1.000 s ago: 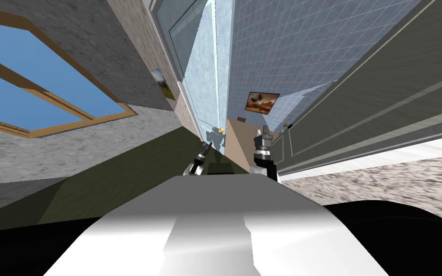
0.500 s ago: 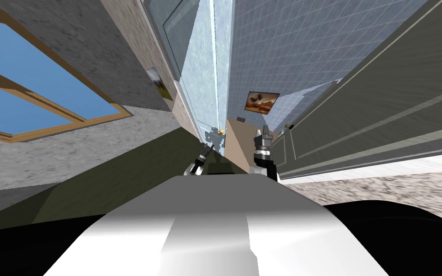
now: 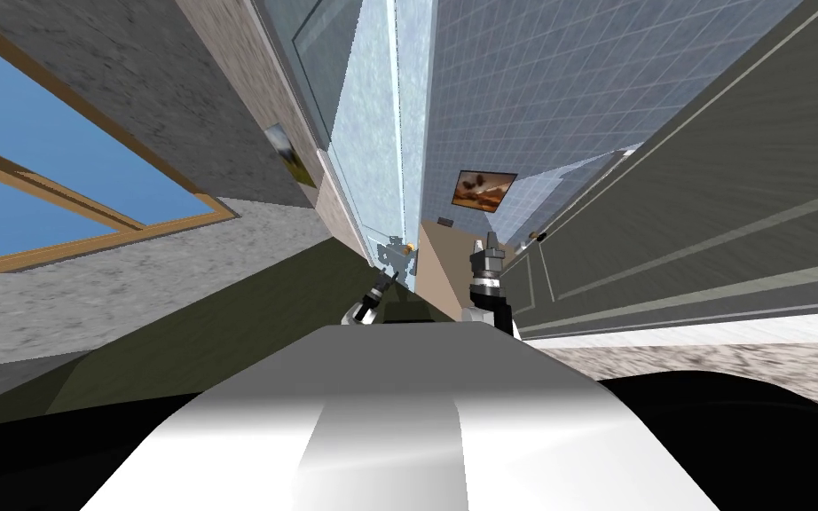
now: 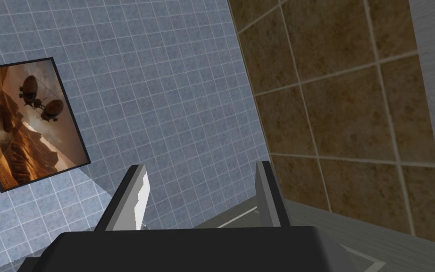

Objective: Push the door open

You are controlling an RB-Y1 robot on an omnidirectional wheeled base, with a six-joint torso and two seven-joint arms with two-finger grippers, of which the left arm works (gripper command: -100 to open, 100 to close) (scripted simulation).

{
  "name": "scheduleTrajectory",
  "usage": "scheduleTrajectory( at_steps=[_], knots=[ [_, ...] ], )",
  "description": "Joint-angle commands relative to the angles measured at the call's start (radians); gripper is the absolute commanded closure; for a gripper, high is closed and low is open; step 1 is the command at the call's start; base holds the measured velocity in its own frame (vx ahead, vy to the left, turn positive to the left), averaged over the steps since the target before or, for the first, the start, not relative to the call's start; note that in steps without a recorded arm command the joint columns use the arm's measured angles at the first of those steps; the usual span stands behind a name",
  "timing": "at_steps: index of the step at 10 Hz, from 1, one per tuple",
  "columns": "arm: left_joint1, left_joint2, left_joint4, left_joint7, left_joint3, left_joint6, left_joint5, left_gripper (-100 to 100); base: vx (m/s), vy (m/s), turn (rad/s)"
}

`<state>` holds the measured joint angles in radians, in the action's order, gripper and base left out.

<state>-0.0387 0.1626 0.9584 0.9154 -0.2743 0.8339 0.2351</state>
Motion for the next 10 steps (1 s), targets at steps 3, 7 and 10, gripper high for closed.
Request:
scheduleTrajectory(
  at_steps=[3,7,10],
  knots=[
    [-0.030,0.002,-0.073,0.048,-0.012,0.022,0.011,-100,0.061,0.010,-0.017],
    [-0.065,0.007,-0.156,0.107,-0.029,0.045,0.026,-100,0.082,0.023,-0.025],
    [-0.095,0.011,-0.226,0.156,-0.043,0.065,0.038,-100,0.093,0.017,-0.027]
  ],
)
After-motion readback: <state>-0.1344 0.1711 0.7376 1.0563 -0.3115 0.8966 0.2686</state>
